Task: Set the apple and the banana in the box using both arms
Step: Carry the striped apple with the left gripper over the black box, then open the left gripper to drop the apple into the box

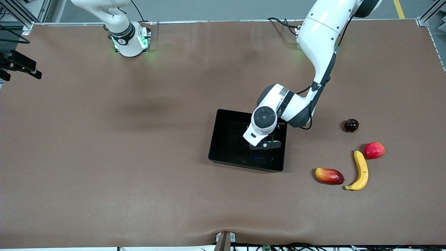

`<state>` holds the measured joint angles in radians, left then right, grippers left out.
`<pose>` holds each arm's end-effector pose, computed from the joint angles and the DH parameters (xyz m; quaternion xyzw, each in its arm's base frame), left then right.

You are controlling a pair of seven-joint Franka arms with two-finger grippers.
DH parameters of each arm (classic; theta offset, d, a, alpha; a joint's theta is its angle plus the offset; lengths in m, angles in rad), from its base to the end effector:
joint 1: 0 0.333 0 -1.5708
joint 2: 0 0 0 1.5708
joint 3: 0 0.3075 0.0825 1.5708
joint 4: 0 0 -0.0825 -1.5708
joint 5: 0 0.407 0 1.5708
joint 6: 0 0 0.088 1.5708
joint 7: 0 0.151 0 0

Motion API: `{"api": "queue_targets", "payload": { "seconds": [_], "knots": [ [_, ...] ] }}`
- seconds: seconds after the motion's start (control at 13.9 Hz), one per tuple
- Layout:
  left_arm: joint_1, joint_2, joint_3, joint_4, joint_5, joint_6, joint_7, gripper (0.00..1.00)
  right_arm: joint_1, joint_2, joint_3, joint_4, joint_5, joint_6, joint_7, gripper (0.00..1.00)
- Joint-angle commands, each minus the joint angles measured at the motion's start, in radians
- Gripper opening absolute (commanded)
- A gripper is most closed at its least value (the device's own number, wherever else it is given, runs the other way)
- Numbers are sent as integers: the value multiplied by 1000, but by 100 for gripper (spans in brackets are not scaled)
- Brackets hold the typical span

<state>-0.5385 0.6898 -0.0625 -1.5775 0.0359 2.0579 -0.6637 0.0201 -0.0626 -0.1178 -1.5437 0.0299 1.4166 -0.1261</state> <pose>0.5636 -0.3793 0.1546 -0.9942 -0.0262 0.0870 0.0568 0.5370 -0.0496 0.6072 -0.9992 -0.0162 0.0302 0.0220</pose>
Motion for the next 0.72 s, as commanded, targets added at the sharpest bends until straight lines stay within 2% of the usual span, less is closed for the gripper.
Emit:
{"api": "queue_targets", "payload": {
  "seconds": [0.0, 0.14, 0.29, 0.5, 0.65],
  "knots": [
    [15, -48, 10, 63, 4, -63, 25, 100, -12, -31, 7, -33, -8, 12, -9, 100],
    [69, -94, 19, 112, 53, -119, 141, 100, -12, -31, 7, -33, -8, 13, -10, 100],
    [164, -169, 16, 122, 44, -176, 191, 100, -12, -31, 7, -33, -8, 13, -10, 100],
    [274, -200, 18, 111, 58, -243, 266, 100, -14, -29, 6, -33, -8, 13, -10, 100],
    [346, -205, 18, 62, 77, -248, 364, 100, -14, -29, 6, -33, -8, 13, -10, 100]
  ]
}}
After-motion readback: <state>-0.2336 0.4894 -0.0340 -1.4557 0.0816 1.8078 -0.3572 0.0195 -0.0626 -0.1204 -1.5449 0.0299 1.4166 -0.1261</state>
